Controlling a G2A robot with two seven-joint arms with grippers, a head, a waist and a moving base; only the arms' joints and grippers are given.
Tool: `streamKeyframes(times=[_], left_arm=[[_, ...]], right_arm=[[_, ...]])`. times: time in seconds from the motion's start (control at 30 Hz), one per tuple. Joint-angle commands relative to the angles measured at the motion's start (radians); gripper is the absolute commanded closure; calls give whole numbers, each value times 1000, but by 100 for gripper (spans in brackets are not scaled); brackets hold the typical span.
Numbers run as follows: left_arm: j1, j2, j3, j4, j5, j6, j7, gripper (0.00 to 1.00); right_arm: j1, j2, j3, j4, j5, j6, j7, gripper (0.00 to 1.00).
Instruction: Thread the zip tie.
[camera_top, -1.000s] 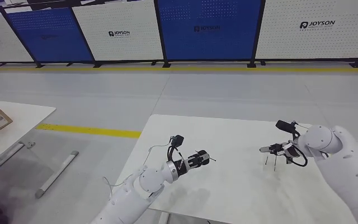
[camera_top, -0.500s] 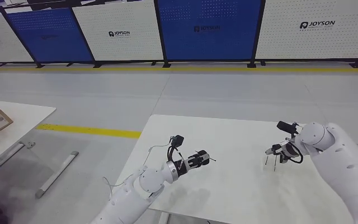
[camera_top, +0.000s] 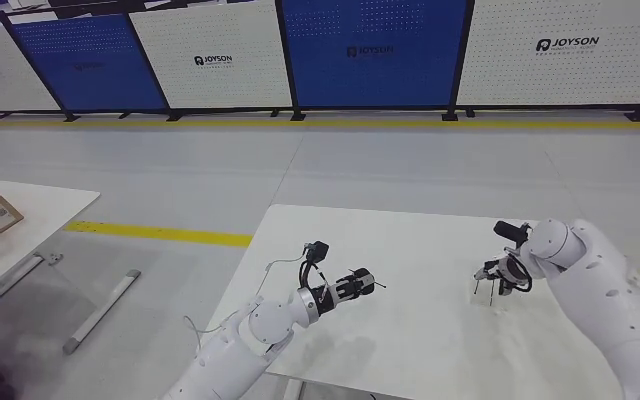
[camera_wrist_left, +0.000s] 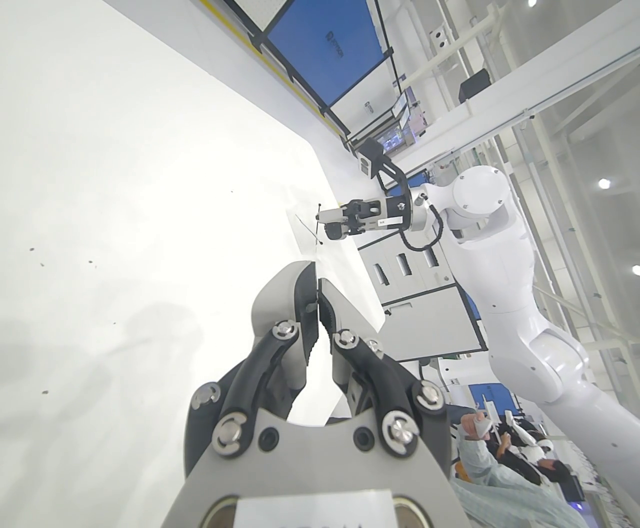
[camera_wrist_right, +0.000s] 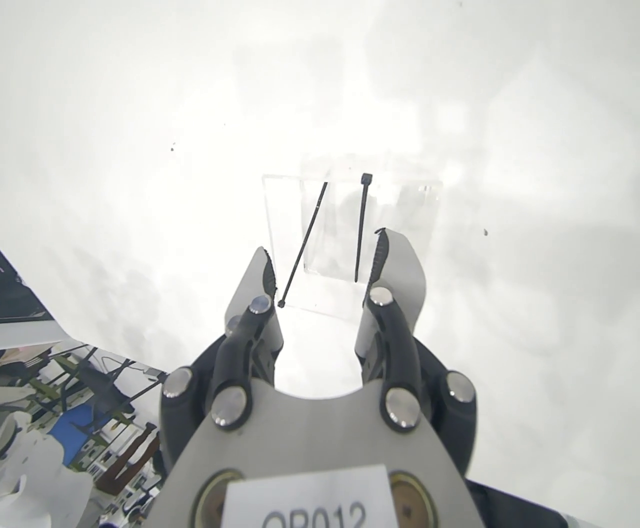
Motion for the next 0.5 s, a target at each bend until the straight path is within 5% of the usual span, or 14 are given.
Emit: streamKeyframes(times=[0.0, 0.47], left_arm=[[0, 0, 0, 0, 0, 0, 0, 100], [0, 0, 0, 0, 0, 0, 0, 100]], right_arm=[[7, -6, -4, 17, 0, 7, -4, 59], [37, -48, -28, 113, -5, 55, -25, 63]])
